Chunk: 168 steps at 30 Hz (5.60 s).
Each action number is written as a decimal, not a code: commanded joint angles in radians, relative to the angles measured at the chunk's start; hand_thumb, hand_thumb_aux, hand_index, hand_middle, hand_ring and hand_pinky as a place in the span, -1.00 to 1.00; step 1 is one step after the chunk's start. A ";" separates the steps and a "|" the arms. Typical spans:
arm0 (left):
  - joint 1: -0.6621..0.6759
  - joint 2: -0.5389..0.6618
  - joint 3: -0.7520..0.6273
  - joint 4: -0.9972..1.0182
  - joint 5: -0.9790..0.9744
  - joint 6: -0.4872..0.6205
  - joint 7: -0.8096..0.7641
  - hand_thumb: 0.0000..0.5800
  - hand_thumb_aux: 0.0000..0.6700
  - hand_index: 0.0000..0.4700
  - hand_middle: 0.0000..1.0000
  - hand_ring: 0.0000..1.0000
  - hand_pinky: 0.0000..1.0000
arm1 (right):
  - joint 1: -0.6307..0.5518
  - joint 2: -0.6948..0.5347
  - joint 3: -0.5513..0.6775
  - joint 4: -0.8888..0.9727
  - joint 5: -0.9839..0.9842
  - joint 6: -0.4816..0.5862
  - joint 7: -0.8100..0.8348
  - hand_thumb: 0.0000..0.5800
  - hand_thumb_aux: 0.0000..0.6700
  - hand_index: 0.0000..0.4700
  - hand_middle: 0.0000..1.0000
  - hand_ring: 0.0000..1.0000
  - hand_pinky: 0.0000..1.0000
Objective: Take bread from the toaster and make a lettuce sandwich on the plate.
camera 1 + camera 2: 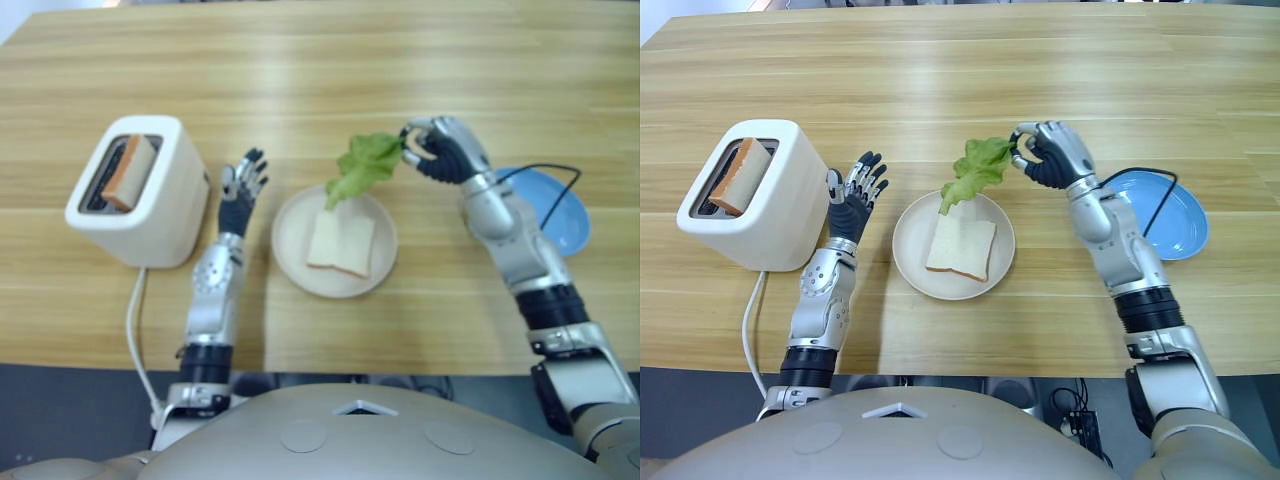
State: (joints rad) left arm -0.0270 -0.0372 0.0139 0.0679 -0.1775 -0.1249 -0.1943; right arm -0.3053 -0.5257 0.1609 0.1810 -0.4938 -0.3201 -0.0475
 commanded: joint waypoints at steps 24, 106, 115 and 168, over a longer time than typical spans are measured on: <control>0.006 -0.008 -0.010 0.052 0.034 -0.023 0.027 -1.00 -1.00 -1.00 -1.00 -1.00 -1.00 | 0.247 0.025 0.080 -0.026 -0.096 -0.024 0.018 1.00 1.00 0.96 1.00 1.00 1.00; 0.267 0.801 0.266 -0.362 0.781 0.443 -0.017 0.72 0.25 0.22 -1.00 -1.00 -1.00 | 0.557 -0.078 -0.104 -0.007 -0.200 0.001 -0.157 -1.00 -1.00 -1.00 -1.00 -1.00 -1.00; 0.263 0.794 0.357 -0.463 0.776 0.427 -0.008 1.00 1.00 0.96 1.00 1.00 1.00 | 0.559 -0.079 -0.106 -0.011 -0.199 0.005 -0.156 -1.00 -1.00 -1.00 -1.00 -1.00 -1.00; -0.611 0.314 -0.377 0.569 0.318 -0.333 -0.567 1.00 1.00 0.96 1.00 1.00 1.00 | 0.517 -0.052 -0.178 0.045 -0.053 -0.024 -0.163 -1.00 -1.00 -1.00 -1.00 -1.00 -1.00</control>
State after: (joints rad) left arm -0.6216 0.2799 -0.3597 0.6001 0.1175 -0.4447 -0.7658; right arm 0.2115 -0.5789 -0.0327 0.2285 -0.5401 -0.3441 -0.2186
